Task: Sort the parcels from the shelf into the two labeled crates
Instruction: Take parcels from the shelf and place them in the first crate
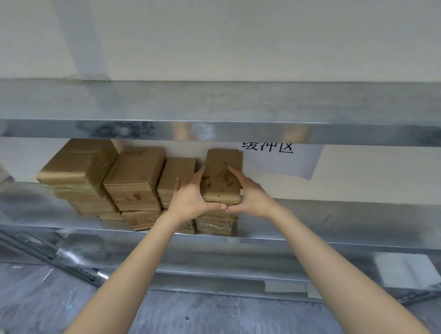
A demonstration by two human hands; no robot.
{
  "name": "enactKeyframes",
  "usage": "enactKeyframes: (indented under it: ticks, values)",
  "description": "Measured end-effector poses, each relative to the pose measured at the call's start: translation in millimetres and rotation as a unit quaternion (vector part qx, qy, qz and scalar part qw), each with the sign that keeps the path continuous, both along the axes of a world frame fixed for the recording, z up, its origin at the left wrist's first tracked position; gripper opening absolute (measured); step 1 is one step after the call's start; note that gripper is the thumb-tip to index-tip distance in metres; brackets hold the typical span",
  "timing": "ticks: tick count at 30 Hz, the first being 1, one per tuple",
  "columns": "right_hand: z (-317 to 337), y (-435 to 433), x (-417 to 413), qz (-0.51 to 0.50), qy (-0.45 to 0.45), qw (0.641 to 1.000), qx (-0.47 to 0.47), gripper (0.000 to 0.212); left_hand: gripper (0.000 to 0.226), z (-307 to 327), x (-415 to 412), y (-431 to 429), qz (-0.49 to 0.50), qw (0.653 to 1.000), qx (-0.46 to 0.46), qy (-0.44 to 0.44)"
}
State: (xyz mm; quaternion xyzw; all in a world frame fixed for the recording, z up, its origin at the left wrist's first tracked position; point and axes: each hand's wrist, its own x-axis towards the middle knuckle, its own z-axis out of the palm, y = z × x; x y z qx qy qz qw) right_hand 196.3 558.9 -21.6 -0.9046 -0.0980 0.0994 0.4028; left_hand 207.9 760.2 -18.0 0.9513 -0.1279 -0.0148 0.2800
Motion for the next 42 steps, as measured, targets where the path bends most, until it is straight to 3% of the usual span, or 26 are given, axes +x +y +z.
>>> enactKeyframes:
  ticks: [9, 15, 19, 26, 28, 31, 34, 39, 42]
  values:
    - [23.1, -74.5, -60.5, -0.051, -0.034, 0.997, 0.052, 0.124, 0.136, 28.8, -45.6, -85.8, -0.083, 0.994, -0.063, 0.02]
    - [42.5, -153.9, -131.9, -0.128, -0.014, 0.978, 0.165, 0.14, 0.124, 53.9, -95.9, -173.2, -0.116, 0.96, -0.218, 0.133]
    - [54.1, -213.8, -185.3, -0.19, -0.049, 0.959, 0.203, 0.136, 0.113, 65.9, -137.6, -238.7, -0.149, 0.951, -0.236, 0.135]
    - [73.7, -309.6, -287.7, -0.345, -0.088, 0.919, 0.168, 0.139, 0.09, 81.0, -215.2, -352.3, -0.234, 0.918, -0.283, 0.15]
    - [78.8, -336.4, -318.2, -0.376, -0.104, 0.909, 0.148, 0.13, 0.084, 85.2, -238.8, -384.4, -0.265, 0.907, -0.292, 0.15]
    - [86.5, -373.6, -364.4, -0.404, -0.133, 0.892, 0.15, 0.101, 0.077, 90.0, -271.4, -430.2, -0.31, 0.888, -0.302, 0.155]
    - [93.3, -406.6, -407.5, -0.437, -0.149, 0.874, 0.149, 0.101, 0.083, 93.8, -299.6, -468.1, -0.328, 0.874, -0.317, 0.171]
    - [101.4, -460.0, -489.9, -0.495, -0.186, 0.825, 0.201, 0.108, 0.076, 101.7, -351.7, -540.5, -0.401, 0.834, -0.305, 0.227]
    - [105.2, -486.0, -530.1, -0.54, -0.22, 0.782, 0.221, 0.096, 0.073, 103.7, -381.0, -581.4, -0.429, 0.823, -0.287, 0.238]
